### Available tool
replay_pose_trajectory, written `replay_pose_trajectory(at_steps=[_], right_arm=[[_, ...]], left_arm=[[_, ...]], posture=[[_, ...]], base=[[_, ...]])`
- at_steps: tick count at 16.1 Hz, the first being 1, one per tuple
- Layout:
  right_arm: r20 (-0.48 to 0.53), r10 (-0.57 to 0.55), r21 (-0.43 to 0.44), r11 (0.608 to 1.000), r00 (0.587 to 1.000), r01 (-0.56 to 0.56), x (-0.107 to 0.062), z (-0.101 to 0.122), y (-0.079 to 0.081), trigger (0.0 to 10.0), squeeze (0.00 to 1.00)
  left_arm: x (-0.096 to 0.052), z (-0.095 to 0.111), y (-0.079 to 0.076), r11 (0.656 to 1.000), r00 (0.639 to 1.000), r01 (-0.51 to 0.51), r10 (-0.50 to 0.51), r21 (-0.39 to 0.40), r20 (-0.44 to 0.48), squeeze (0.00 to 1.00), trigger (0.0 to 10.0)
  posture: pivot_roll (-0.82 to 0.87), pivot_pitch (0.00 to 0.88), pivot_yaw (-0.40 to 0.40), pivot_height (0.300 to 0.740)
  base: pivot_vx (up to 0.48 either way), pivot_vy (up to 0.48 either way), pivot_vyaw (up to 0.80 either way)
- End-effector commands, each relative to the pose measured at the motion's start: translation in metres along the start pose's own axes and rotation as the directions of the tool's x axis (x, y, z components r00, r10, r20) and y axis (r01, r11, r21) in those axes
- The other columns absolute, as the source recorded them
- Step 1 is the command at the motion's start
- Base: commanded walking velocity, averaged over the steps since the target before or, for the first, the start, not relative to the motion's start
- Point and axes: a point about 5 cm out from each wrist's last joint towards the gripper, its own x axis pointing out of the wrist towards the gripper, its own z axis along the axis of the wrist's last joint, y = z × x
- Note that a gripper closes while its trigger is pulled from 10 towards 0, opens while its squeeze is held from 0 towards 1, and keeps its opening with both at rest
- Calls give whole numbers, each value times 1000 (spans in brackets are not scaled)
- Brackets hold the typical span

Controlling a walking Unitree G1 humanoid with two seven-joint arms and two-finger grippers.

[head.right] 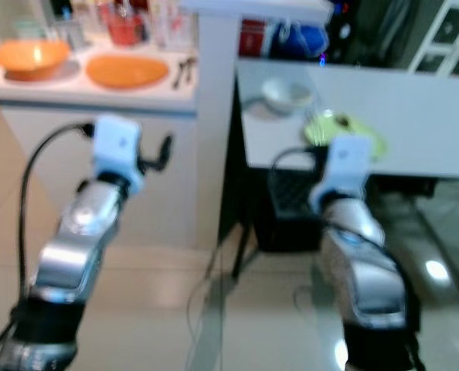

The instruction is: Setting the table

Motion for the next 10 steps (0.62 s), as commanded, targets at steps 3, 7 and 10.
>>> replay_pose_trajectory(at_steps=[3, 7, 10], right_arm=[[-28, -46, -10, 999, 999, 46, 4, -4, -12, 10000, 0], [-44, -54, -18, 998, 998, 53, 4, -5, -16, 10000, 0], [-43, -62, -31, 998, 997, 61, 1, -3, -18, 10000, 0]], left_arm=[[-1, 7, 2, 1000, 1000, -2, 2, 0, 30, 0, 10000], [-1, 10, -1, 1000, 998, 25, -24, -18, 63, 0, 10000], [-1, 9, -7, 998, 996, 52, -49, -32, 70, 0, 10000]], posture=[[-20, 0, -27, 740], [-35, 0, -29, 740], [-70, 0, -16, 740]], base=[[0, 0, 0], [163, 0, -395], [369, 0, -592]])
